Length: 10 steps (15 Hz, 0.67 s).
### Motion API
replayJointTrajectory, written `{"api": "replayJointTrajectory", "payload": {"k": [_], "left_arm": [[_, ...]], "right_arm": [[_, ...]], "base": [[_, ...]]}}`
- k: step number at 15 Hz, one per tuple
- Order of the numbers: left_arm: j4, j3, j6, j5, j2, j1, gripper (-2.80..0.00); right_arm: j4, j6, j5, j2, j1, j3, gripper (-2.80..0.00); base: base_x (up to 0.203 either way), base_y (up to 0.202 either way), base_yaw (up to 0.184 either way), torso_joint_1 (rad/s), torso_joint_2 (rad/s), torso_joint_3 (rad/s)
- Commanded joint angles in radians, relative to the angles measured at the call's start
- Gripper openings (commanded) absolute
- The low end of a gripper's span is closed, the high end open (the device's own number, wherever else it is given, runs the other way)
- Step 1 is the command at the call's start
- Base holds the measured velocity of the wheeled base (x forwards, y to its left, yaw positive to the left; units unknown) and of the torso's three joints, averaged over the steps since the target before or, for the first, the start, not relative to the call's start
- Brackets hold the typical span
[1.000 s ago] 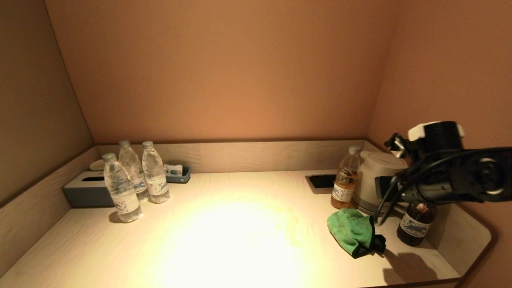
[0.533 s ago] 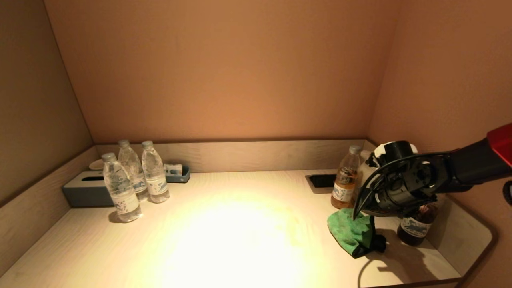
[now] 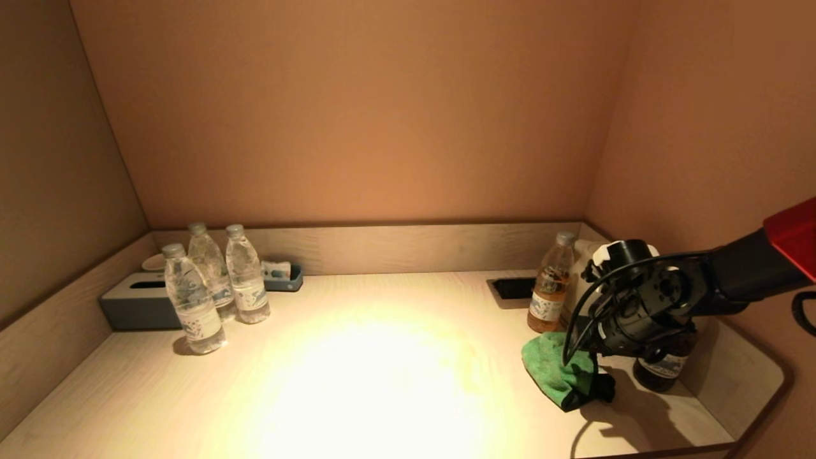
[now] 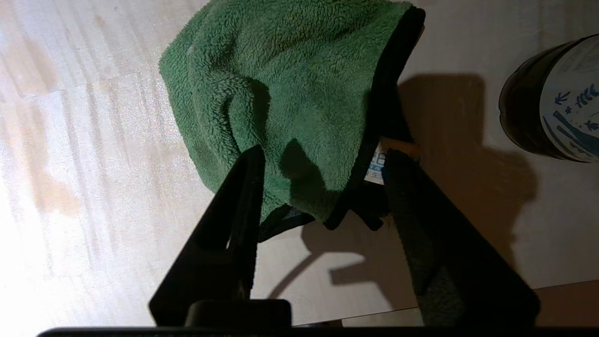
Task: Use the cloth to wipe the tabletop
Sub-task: Pick up the tablecloth
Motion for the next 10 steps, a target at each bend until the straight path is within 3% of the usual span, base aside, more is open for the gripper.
{"api": "replayJointTrajectory", "payload": {"k": [1, 10], "left_arm": [[0.000, -0.001, 0.000, 0.000, 0.001, 0.001, -2.80], [0.000, 0.001, 0.000, 0.000, 0.001, 0.001, -2.80]], "right_arm": [[0.001, 0.029, 0.002, 0.010, 0.002, 0.001, 0.00], [-0.008, 0.038, 0.027, 0.134, 0.009, -0.017, 0.00]], "base": [[0.000, 0.000, 0.000, 0.000, 0.00, 0.000], [0.000, 0.000, 0.000, 0.000, 0.00, 0.000]]}}
